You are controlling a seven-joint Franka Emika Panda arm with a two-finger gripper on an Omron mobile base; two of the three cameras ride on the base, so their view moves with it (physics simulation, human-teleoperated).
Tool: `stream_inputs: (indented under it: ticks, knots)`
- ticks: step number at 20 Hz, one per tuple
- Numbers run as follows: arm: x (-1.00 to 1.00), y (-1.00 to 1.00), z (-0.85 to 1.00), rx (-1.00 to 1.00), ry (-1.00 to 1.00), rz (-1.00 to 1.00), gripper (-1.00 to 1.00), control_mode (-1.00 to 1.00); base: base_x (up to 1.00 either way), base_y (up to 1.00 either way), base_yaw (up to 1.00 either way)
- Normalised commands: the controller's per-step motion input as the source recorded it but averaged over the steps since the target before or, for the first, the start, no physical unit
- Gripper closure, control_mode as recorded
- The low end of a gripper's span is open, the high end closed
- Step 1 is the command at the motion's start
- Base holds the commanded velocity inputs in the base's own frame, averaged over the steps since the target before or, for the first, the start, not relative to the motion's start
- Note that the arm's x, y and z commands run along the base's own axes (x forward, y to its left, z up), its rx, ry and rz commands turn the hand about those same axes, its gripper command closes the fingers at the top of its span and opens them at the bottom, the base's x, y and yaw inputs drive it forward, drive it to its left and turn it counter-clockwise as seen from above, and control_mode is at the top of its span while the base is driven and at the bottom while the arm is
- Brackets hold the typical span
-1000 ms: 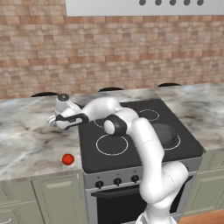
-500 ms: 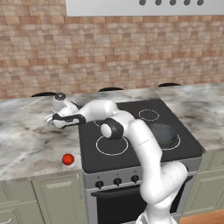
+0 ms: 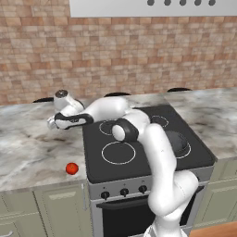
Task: Place the pan on the front right burner on the stove. Then place the tomato and the onion in the pan and turn on the front right burner.
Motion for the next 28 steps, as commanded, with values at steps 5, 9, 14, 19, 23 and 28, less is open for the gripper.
stream_inputs:
  ticks: [5, 9, 14, 19, 23, 28]
  knots:
    - [-0.68, -0.83, 0.19, 0.00, 0.00, -0.17, 1.00, -1.00, 0.00, 0.00, 0.00]
    - [-0.49, -1.00, 0.16, 0.00, 0.00, -0.22, 1.00, -1.00, 0.00, 0.00, 0.00]
    - [-0.29, -0.82, 0.62, 0.00, -0.05, -0.22, 1.00, -1.00, 0.00, 0.00, 0.00]
    - [-0.03, -0.36, 0.99, 0.01, -0.11, -0.14, 1.00, -1.00, 0.00, 0.00, 0.00]
    - [-0.18, -0.54, 0.92, 0.03, -0.01, -0.11, 1.00, -1.00, 0.00, 0.00, 0.00]
    - [-0.42, -0.93, 0.42, 0.07, 0.00, -0.11, 1.00, -1.00, 0.00, 0.00, 0.00]
